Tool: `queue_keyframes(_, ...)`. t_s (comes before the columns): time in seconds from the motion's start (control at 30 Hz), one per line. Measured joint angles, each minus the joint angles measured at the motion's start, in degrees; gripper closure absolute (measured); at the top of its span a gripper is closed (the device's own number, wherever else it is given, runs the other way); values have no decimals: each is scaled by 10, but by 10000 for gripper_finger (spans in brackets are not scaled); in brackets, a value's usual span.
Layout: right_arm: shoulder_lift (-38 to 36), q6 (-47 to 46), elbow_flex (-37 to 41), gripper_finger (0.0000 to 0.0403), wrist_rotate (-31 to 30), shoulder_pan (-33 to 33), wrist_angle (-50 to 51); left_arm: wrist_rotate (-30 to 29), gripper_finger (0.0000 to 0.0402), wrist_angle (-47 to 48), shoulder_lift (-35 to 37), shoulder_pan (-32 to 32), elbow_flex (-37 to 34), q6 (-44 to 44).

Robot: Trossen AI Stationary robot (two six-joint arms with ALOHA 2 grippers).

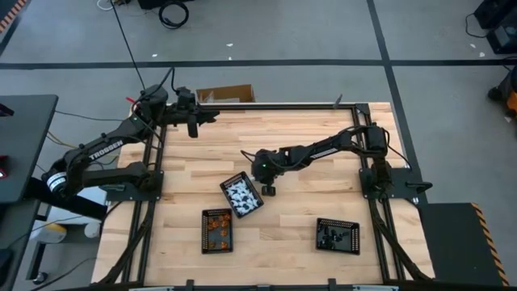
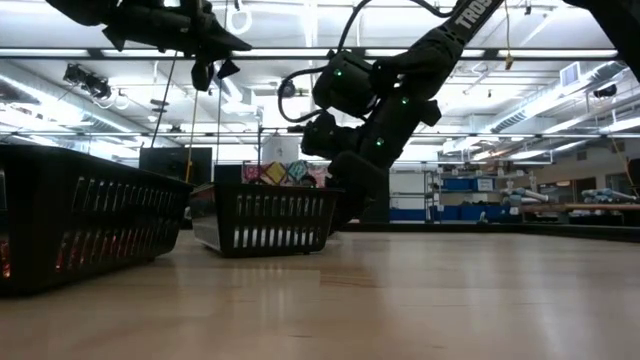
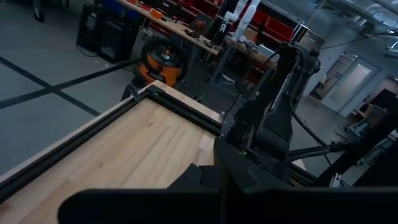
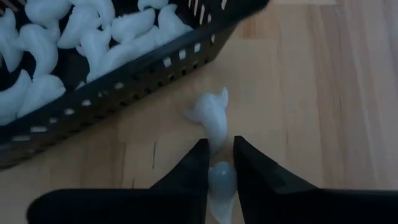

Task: Sort Halloween decoration
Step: Put the white ghost toy into the middle black basket

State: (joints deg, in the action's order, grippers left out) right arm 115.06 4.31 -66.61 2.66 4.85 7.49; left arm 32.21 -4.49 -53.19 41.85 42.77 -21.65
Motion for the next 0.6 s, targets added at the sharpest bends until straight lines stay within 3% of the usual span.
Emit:
queue_keyframes(0.33,-70,-2,3,338,0,16,42,0,402,-1,0,0,0,18)
queue_keyframes(0.6,-139,-2,-47,330,67,7,48,0,402,-31,0,17,0,-27)
